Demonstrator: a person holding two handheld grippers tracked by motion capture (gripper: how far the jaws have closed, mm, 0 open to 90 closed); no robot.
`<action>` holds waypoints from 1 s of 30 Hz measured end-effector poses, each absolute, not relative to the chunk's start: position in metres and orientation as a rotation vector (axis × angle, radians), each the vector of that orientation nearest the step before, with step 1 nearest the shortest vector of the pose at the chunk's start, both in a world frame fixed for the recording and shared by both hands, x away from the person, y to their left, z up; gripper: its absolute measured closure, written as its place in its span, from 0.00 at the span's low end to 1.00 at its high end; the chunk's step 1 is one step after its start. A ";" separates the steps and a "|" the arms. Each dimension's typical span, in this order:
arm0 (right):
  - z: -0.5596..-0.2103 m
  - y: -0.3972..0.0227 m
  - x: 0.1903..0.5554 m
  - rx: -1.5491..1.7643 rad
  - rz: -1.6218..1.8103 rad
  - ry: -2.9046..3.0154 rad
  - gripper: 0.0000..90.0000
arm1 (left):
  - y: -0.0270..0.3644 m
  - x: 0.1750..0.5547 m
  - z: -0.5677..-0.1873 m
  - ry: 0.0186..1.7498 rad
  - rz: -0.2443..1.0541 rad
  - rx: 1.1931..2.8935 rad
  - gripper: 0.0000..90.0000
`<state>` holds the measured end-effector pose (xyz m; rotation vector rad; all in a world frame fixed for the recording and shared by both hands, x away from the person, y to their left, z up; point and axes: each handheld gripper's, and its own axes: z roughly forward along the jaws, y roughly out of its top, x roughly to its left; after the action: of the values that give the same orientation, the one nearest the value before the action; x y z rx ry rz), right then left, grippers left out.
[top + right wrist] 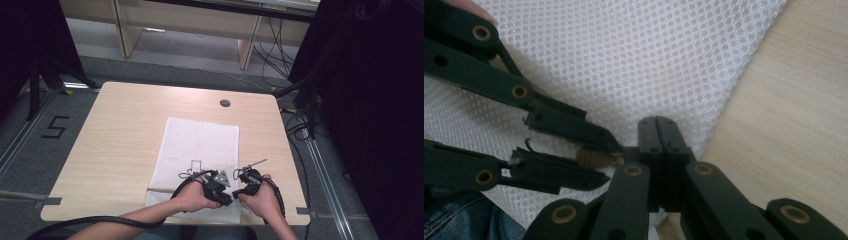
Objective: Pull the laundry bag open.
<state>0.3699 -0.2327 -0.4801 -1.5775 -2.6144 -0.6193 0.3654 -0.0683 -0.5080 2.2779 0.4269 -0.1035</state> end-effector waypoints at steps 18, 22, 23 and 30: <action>-0.480 -0.233 0.370 -1.556 -0.631 -2.633 1.00 | -0.068 0.366 -0.504 0.443 -0.088 2.301 0.97; -0.479 -0.230 0.369 -1.552 -0.603 -2.651 1.00 | -0.067 0.365 -0.502 0.441 -0.075 2.307 0.97; -0.479 -0.229 0.369 -1.549 -0.595 -2.656 1.00 | -0.067 0.365 -0.502 0.446 -0.072 2.309 0.97; -0.480 -0.229 0.369 -1.516 -0.609 -2.683 1.00 | -0.065 0.363 -0.498 0.455 -0.056 2.306 0.97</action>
<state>0.3693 -0.2289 -0.4801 -1.5165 -2.6825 -0.6093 0.3630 -0.0654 -0.4978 2.3063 0.4553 -0.0561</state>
